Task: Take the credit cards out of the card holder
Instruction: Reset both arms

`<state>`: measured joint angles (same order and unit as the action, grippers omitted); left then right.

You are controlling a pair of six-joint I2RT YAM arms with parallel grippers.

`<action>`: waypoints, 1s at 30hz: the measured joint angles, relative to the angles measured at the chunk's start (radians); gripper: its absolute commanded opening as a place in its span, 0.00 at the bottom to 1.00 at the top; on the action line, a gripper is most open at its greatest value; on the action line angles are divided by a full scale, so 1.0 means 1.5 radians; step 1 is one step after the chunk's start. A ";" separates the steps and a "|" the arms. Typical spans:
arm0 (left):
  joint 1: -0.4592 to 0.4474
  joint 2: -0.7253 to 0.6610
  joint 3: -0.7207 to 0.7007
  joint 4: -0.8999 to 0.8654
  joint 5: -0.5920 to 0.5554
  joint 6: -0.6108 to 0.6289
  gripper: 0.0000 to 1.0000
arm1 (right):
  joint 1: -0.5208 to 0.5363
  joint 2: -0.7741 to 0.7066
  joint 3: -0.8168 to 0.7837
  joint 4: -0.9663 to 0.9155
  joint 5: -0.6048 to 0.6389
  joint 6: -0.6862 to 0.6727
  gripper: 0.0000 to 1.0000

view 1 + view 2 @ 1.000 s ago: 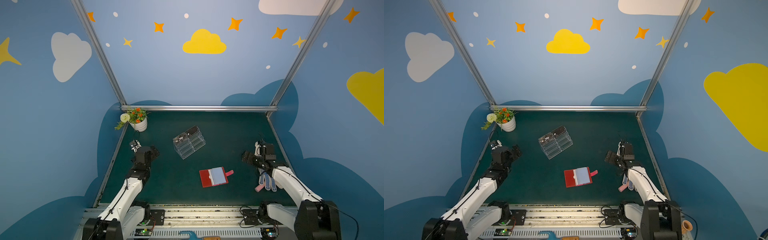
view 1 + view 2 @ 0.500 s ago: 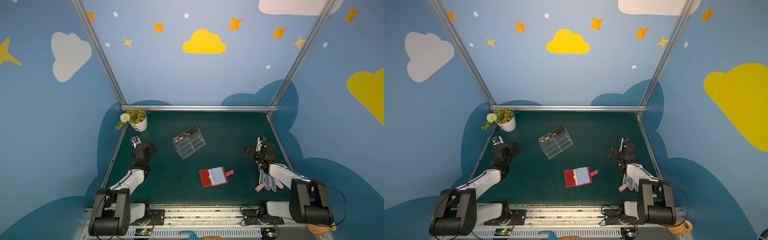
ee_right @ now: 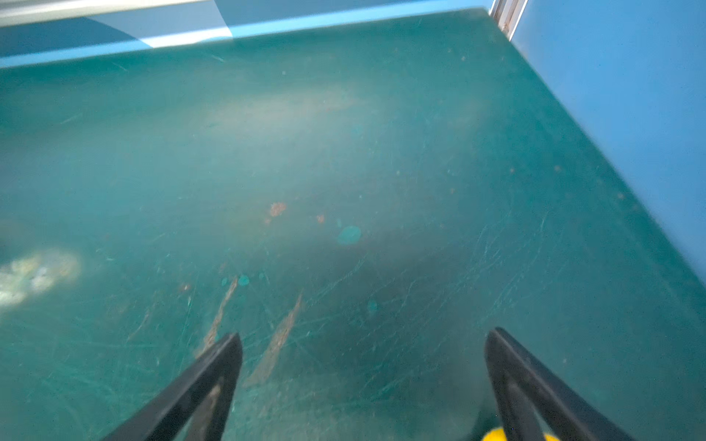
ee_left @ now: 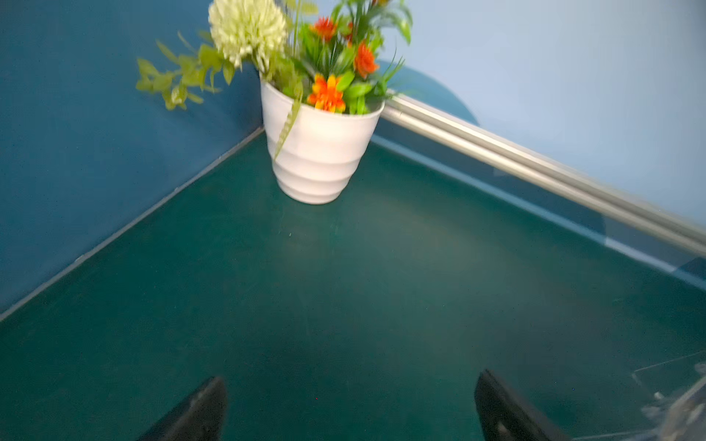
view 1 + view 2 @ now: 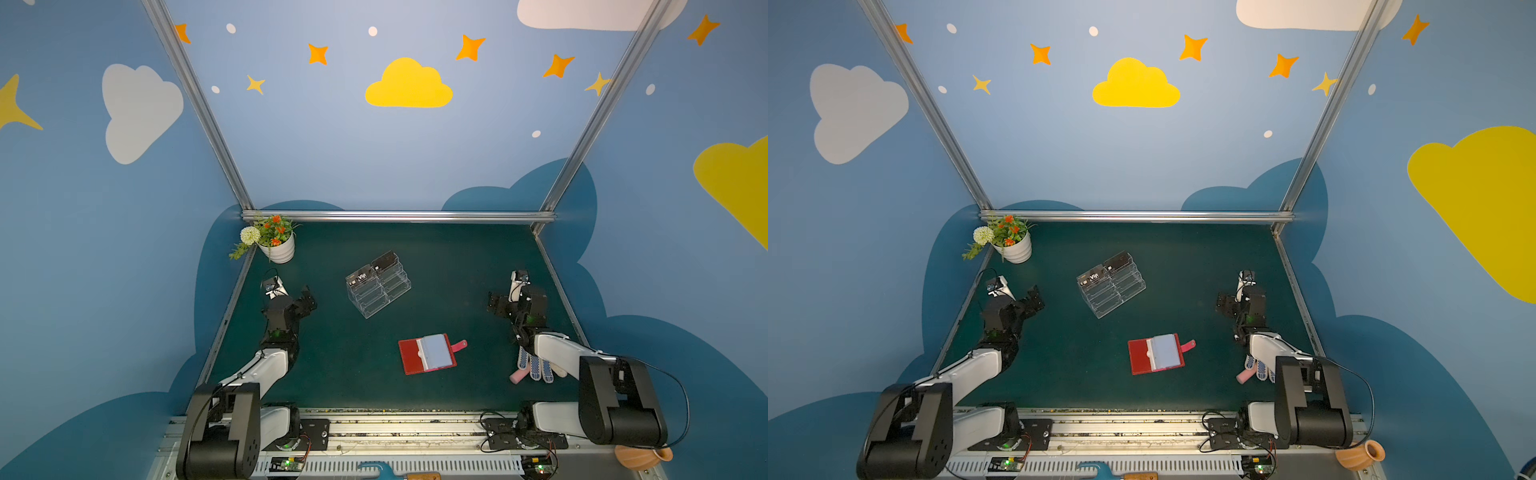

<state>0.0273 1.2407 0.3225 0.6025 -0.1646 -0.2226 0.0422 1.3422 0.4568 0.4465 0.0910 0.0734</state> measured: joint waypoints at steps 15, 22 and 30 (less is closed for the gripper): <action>0.032 0.131 0.013 0.110 0.043 0.038 1.00 | 0.005 0.108 -0.080 0.249 0.047 -0.017 0.97; 0.034 0.177 0.049 0.102 0.085 0.052 1.00 | 0.012 0.109 -0.058 0.248 0.069 -0.017 0.97; 0.033 0.177 0.050 0.099 0.091 0.057 1.00 | 0.013 0.109 -0.055 0.248 0.074 -0.017 0.97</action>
<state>0.0761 1.5066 0.3981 0.7506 -0.0280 -0.1375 0.0624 1.5063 0.3740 0.8181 0.2020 0.0483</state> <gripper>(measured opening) 0.996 0.973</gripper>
